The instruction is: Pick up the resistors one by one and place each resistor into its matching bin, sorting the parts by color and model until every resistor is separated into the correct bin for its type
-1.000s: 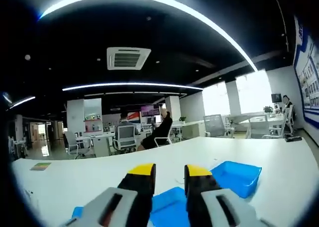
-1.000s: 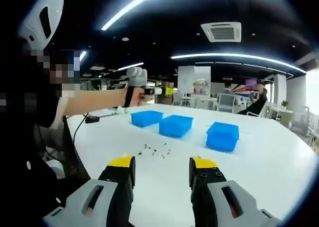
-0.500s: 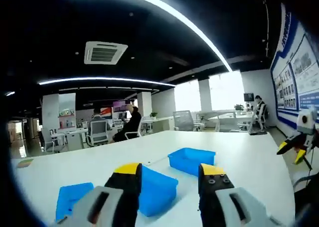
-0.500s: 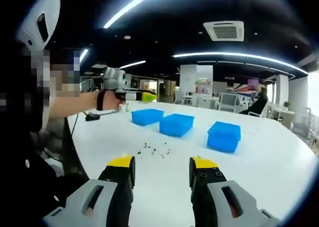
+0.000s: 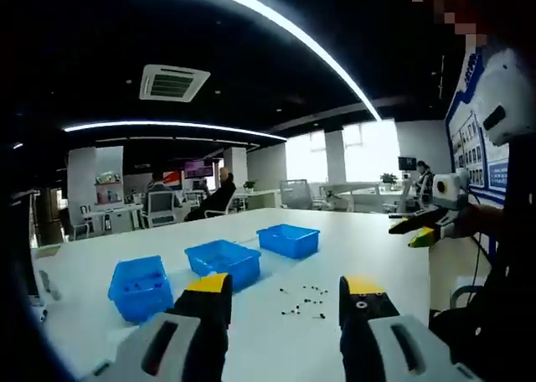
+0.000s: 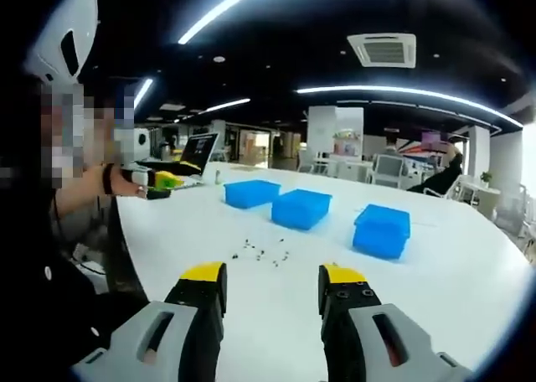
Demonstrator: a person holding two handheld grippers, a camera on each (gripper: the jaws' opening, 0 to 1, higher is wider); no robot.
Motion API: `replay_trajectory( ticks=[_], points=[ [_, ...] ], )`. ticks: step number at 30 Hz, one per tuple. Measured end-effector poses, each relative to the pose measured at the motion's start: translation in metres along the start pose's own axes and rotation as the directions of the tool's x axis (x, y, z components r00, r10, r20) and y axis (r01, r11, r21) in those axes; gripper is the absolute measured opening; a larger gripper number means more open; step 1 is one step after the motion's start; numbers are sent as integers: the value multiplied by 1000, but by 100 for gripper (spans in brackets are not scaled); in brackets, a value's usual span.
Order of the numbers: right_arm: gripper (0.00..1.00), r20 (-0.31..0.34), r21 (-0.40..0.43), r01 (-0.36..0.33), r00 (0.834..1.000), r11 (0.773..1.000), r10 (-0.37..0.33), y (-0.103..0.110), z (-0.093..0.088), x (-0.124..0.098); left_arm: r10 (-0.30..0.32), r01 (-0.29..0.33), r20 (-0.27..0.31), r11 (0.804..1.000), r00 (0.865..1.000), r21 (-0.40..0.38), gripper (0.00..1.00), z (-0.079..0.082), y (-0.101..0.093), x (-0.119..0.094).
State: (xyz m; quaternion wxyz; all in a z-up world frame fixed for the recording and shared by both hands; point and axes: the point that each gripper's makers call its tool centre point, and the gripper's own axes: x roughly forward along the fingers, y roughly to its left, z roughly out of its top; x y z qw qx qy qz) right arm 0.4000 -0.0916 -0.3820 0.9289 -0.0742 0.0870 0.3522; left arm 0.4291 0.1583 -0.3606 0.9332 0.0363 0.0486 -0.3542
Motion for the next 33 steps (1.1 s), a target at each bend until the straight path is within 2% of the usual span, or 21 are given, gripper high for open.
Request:
replay_trajectory(
  ticks=[3,7,9,11,14,16,17,19,20,21,22,23,24,25,26,27,28,30,31,32,33],
  points=[
    [45,-2,21,-23,1000,1000,23,4,-1,-1,20,-20,-23,1000,1000,14,53,-6,0,-11],
    [45,-6,11,-30,1000,1000,30,6,-1,1,23,-20,-52,998,998,59,52,-5,5,-11],
    [45,0,10,-33,999,999,33,8,0,1,-13,20,-83,996,996,86,50,-5,4,-5],
    [45,3,6,-33,999,999,33,10,1,-1,-71,87,-131,989,989,120,47,-8,1,1],
    [45,-1,1,-40,999,999,40,14,-1,-4,-133,181,-236,963,963,200,47,-12,4,14],
    [46,-9,1,-47,999,999,47,16,-4,-6,-158,240,-322,942,934,236,47,-16,8,25],
    [46,-13,1,-50,999,999,50,18,-6,-7,-183,284,-358,924,916,256,47,-17,5,31],
    [46,-24,0,-57,998,998,57,22,-10,-9,-214,372,-436,872,874,318,44,-21,2,44],
    [46,-28,0,-58,998,998,58,22,-11,-10,-234,433,-491,834,839,342,43,-24,-1,51],
    [46,-30,1,-59,998,998,59,23,-12,-10,-245,470,-523,808,817,355,43,-27,-3,58],
    [46,-30,3,-59,998,998,59,23,-12,-11,-255,499,-550,791,795,355,43,-29,-5,64],
    [46,-29,6,-58,998,998,58,23,-13,-12,-254,523,-572,767,780,372,42,-31,-5,71],
    [46,-28,10,-54,998,998,55,22,-13,-13,-254,537,-576,746,777,394,39,-30,-5,79],
    [46,-27,11,-52,998,999,52,22,-13,-14,-263,553,-589,736,764,390,37,-31,-12,82],
    [46,-25,16,-46,999,999,47,21,-14,-16,-279,586,-616,718,737,376,36,-35,-17,85],
    [46,-25,19,-43,999,999,43,20,-14,-17,-293,623,-641,686,709,375,36,-38,-21,87],
    [46,-25,21,-39,999,999,39,18,-15,-18,-290,643,-662,664,691,380,36,-41,-22,91],
    [46,-28,24,-31,999,999,32,16,-17,-19,-271,696,-723,606,635,385,35,-50,-23,94],
    [46,-28,27,-27,999,999,28,15,-18,-20,-263,725,-749,568,608,389,34,-55,-24,95],
    [46,-28,32,-24,999,999,25,14,-19,-21,-243,759,-783,519,573,394,33,-60,-24,97],
    [46,-29,33,-22,999,999,23,14,-20,-21,-227,787,-811,479,539,388,31,-64,-23,96]
  ],
)
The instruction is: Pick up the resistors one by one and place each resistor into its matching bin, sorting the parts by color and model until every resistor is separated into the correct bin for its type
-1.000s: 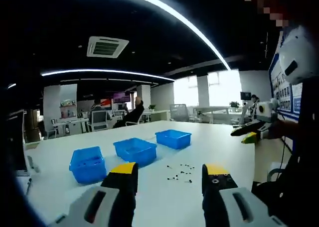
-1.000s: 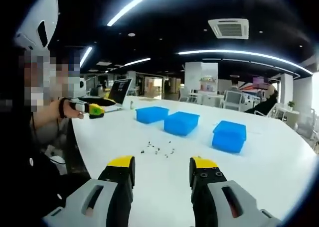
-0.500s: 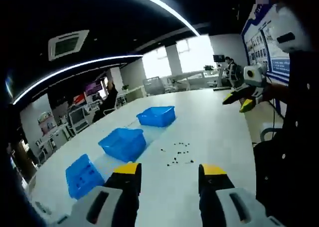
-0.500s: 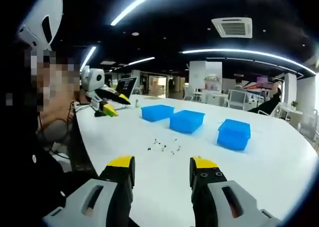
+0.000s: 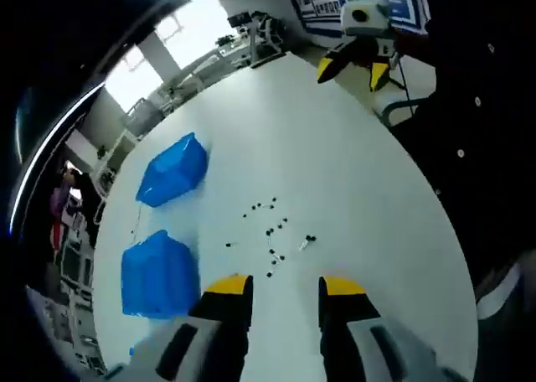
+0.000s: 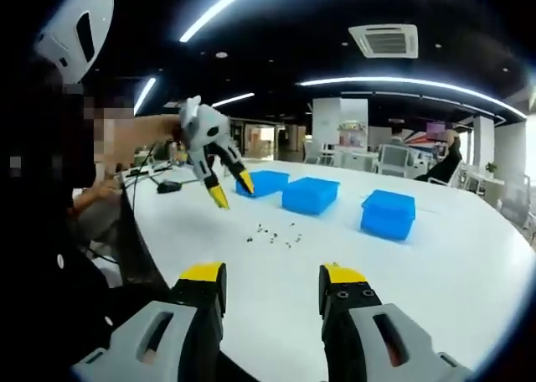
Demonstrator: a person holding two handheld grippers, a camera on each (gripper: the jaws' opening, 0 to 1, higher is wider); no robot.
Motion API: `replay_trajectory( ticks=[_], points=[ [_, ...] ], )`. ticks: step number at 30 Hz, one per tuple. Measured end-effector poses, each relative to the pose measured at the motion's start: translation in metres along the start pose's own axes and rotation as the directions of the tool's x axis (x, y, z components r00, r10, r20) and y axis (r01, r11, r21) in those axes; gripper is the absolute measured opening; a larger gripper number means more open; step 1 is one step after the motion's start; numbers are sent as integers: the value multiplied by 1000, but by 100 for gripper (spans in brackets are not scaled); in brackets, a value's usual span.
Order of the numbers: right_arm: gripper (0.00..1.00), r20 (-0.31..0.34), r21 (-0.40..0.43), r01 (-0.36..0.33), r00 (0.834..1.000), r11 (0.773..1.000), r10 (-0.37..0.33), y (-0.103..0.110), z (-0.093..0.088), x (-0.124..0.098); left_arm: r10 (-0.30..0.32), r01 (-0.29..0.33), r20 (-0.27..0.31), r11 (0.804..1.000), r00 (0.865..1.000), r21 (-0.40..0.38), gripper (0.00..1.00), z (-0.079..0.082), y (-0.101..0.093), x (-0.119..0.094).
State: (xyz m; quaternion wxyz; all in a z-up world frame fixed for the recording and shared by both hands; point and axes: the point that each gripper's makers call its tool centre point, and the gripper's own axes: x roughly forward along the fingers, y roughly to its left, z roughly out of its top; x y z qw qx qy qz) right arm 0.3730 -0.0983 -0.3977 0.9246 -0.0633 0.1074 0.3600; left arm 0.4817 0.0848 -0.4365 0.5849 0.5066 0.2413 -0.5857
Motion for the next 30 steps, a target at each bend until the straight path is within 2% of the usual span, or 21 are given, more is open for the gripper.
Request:
replay_trajectory(
  ticks=[3,11,16,21,25,30],
  points=[
    [46,-2,4,2,1000,1000,-2,0,-2,0,-60,66,-75,994,995,82,28,-3,1,10],
    [46,-6,16,10,1000,1000,-10,-3,-7,-2,-115,155,-187,964,976,218,26,-14,14,32],
    [46,-10,25,22,1000,999,-21,-8,-9,-3,-170,218,-201,944,965,247,25,-15,15,42],
    [46,-15,28,21,1000,999,-20,-8,-10,0,-191,244,-208,932,959,268,23,-13,19,47],
    [46,-19,28,19,1000,999,-19,-9,-11,3,-202,260,-221,925,954,276,19,-14,23,49],
    [46,-22,31,23,1000,999,-22,-10,-11,4,-242,289,-200,922,949,258,18,-11,20,52]
  ],
)
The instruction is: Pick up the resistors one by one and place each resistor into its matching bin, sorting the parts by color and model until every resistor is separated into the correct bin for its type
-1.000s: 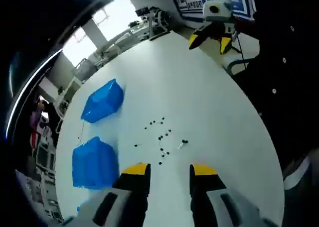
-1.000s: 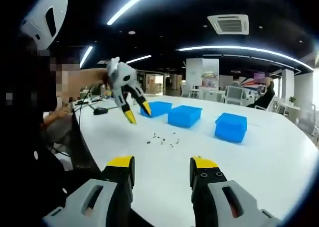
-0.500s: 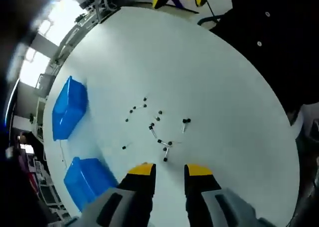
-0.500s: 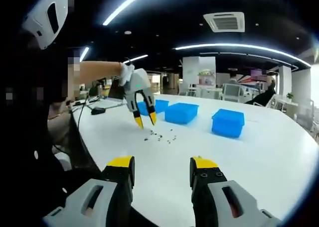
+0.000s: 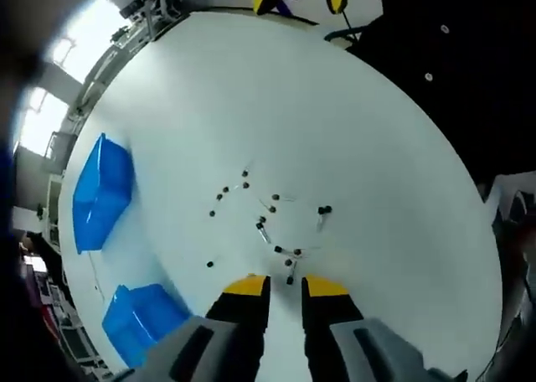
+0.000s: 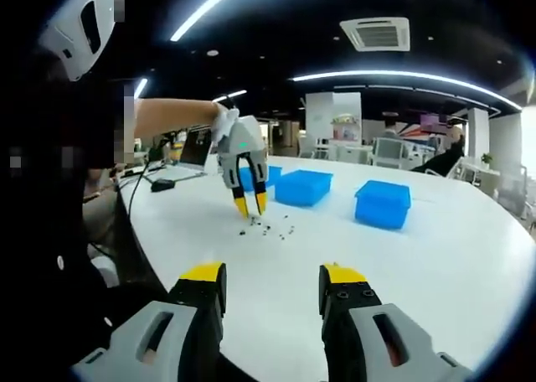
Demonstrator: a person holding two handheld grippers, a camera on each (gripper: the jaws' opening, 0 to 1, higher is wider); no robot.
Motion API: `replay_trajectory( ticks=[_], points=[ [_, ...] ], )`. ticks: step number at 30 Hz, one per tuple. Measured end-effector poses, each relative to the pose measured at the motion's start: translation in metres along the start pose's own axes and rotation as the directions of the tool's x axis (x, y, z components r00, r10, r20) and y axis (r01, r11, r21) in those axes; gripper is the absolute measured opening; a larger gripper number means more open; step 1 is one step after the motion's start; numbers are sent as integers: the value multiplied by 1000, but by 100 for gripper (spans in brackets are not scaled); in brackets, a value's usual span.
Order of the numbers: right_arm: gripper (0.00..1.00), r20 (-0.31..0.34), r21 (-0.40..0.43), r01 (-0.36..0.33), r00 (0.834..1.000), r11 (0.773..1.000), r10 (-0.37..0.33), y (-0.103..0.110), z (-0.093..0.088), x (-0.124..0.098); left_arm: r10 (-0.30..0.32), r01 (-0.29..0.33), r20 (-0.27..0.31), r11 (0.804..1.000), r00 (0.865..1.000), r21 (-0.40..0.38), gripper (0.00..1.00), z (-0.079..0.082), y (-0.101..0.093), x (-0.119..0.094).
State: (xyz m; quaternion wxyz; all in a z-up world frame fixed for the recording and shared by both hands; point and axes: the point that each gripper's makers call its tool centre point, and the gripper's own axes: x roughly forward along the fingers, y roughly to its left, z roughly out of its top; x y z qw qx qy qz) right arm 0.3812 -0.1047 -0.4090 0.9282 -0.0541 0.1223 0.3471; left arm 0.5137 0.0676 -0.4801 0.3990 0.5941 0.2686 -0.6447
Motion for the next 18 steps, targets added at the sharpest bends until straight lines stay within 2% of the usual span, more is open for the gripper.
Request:
replay_trajectory(
  ticks=[3,10,18],
  points=[
    [46,-4,1,4,1000,1000,-4,-1,0,0,-11,12,-17,1000,1000,10,15,-5,0,3],
    [46,-9,4,10,1000,1000,-10,-2,-1,2,-61,61,2,998,998,-27,13,-5,-1,3],
    [46,-9,8,18,1000,1000,-18,-3,-1,2,-137,140,39,986,990,-90,11,-5,-2,4]
  ],
)
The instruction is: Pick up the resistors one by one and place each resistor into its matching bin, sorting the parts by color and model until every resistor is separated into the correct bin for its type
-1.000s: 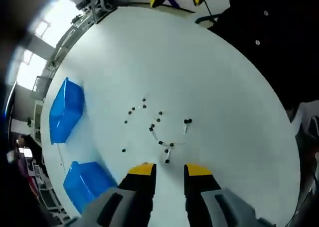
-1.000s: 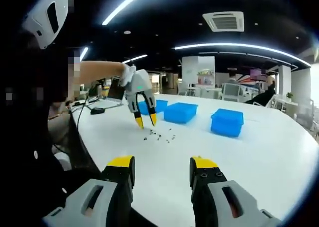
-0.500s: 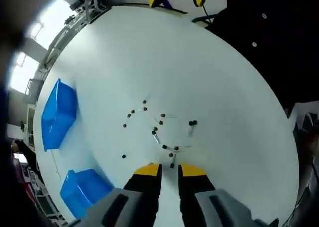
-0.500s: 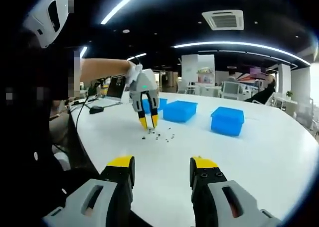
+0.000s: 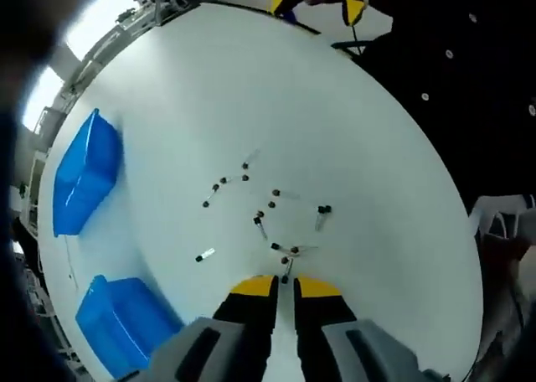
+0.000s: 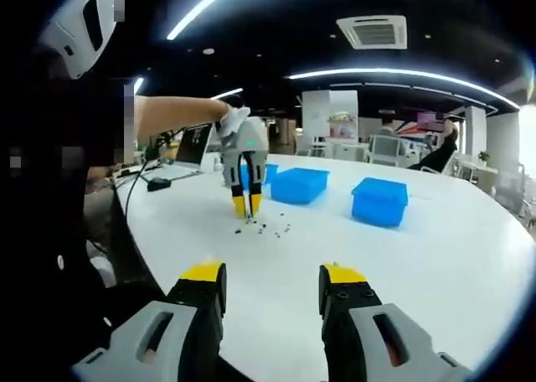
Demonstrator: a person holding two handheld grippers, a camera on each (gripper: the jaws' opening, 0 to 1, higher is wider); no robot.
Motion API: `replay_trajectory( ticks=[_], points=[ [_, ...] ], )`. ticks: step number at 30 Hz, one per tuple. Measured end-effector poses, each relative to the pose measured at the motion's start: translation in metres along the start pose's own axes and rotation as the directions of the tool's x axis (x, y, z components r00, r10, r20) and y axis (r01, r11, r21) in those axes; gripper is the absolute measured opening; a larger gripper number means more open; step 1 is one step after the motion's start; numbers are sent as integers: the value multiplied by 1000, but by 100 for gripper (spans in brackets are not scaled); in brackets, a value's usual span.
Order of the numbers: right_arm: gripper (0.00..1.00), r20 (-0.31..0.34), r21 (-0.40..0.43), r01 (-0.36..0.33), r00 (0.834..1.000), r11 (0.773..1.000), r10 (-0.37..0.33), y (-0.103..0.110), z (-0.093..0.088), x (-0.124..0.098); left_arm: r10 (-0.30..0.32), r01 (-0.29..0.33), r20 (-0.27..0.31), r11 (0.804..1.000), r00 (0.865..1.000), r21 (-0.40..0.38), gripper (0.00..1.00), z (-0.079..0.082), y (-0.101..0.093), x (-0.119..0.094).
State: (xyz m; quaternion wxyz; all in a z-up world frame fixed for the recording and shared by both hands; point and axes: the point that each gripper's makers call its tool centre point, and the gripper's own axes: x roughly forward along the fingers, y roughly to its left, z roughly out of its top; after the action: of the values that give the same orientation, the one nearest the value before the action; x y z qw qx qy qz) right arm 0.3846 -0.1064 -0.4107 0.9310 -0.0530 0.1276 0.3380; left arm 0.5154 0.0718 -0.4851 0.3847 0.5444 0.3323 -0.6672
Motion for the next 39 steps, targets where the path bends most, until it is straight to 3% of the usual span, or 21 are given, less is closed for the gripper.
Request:
replay_trajectory(
  ticks=[9,13,16,18,20,21,22,23,25,26,27,29,30,31,32,33,34,35,36,37,39],
  points=[
    [46,-1,3,-2,1000,1000,2,0,0,1,-18,23,50,995,999,-100,5,3,-2,1],
    [46,1,-3,-9,1000,1000,9,1,1,3,6,1,61,994,998,-108,5,3,-5,1],
    [46,6,-7,-14,1000,1000,14,2,3,3,59,-44,110,991,992,-129,5,2,-8,-1],
    [46,10,-7,-17,1000,1000,17,2,4,3,117,-84,185,981,976,-177,5,6,-8,-7],
    [46,13,-9,-22,1000,1000,22,4,5,3,189,-121,292,964,937,-237,5,15,-10,-19],
    [46,16,-11,-27,1000,1000,27,6,6,3,246,-155,344,950,906,-270,5,19,-8,-27],
    [46,17,-12,-31,999,999,31,7,7,3,330,-198,409,923,851,-331,5,23,-6,-40],
    [46,19,-16,-34,999,999,34,8,8,4,373,-218,443,907,816,-361,5,26,-5,-48],
    [46,21,-20,-43,999,999,44,11,10,5,512,-269,513,838,689,-475,5,30,-2,-72],
    [46,21,-24,-46,999,999,47,12,11,6,586,-290,540,793,605,-535,5,32,0,-86],
    [46,22,-28,-50,998,998,50,13,12,7,693,-329,534,710,485,-623,5,29,8,-104],
    [46,23,-32,-58,998,998,59,15,13,8,815,-395,468,577,342,-715,5,17,8,-126],
    [46,22,-37,-61,998,997,62,16,14,9,867,-422,421,497,265,-758,5,11,7,-137],
    [46,21,-40,-63,998,997,64,17,15,10,906,-413,376,423,193,-806,5,5,5,-146],
    [46,23,-42,-65,998,997,66,17,16,10,927,-383,348,374,138,-845,5,2,2,-151],
    [46,24,-42,-66,997,997,67,18,17,11,950,-376,298,309,88,-873,5,-3,-1,-157],
    [46,26,-44,-67,997,997,68,18,18,11,963,-357,270,261,26,-897,5,-3,-4,-163],
    [46,28,-46,-66,997,997,68,19,20,12,969,-327,245,231,-1,-916,5,-4,-5,-164],
    [46,31,-48,-67,997,997,68,20,21,12,974,-319,225,209,-15,-924,5,-4,-6,-165],
    [46,33,-50,-68,997,996,70,21,22,12,978,-328,206,181,-43,-927,5,-4,-6,-168],
    [46,35,-56,-71,997,996,73,24,24,12,984,-339,166,136,-63,-931,5,-5,1,-172]
  ],
)
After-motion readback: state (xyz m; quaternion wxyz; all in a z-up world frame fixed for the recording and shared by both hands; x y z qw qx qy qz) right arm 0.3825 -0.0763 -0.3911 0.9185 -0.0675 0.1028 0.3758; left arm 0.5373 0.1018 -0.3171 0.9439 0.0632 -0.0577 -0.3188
